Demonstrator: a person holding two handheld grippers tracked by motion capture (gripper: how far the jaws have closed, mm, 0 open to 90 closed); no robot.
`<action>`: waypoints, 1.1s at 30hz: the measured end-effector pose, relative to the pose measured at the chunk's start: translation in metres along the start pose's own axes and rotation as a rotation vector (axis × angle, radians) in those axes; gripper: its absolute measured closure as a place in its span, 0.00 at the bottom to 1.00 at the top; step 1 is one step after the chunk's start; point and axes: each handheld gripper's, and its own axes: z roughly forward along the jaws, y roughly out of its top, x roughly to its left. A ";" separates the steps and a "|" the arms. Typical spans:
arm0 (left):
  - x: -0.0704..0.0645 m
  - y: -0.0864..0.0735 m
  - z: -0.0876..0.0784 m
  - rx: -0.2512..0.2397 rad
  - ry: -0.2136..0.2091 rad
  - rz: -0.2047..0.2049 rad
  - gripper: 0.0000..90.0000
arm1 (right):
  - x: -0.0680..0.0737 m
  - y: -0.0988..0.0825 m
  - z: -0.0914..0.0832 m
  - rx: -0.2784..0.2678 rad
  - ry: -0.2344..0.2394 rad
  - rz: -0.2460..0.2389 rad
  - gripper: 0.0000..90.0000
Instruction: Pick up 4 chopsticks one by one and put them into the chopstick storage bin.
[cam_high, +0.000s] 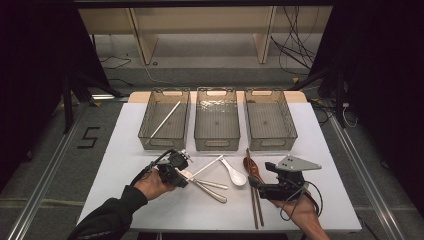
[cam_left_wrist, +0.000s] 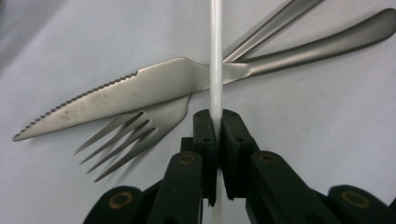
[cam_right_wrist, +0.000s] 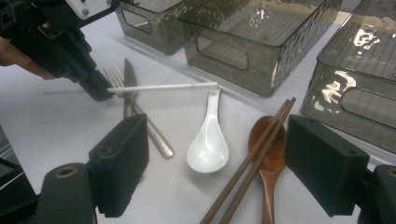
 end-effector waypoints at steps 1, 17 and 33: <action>0.000 0.000 -0.002 -0.012 0.002 0.000 0.95 | 0.000 0.000 0.000 0.000 0.000 0.001 0.26; 0.009 0.004 -0.036 -0.186 0.004 -0.018 0.95 | 0.000 0.000 0.000 -0.003 0.000 0.001 0.26; 0.052 0.004 -0.068 -0.366 0.053 -0.127 0.95 | -0.001 -0.001 0.000 0.001 -0.006 0.004 0.26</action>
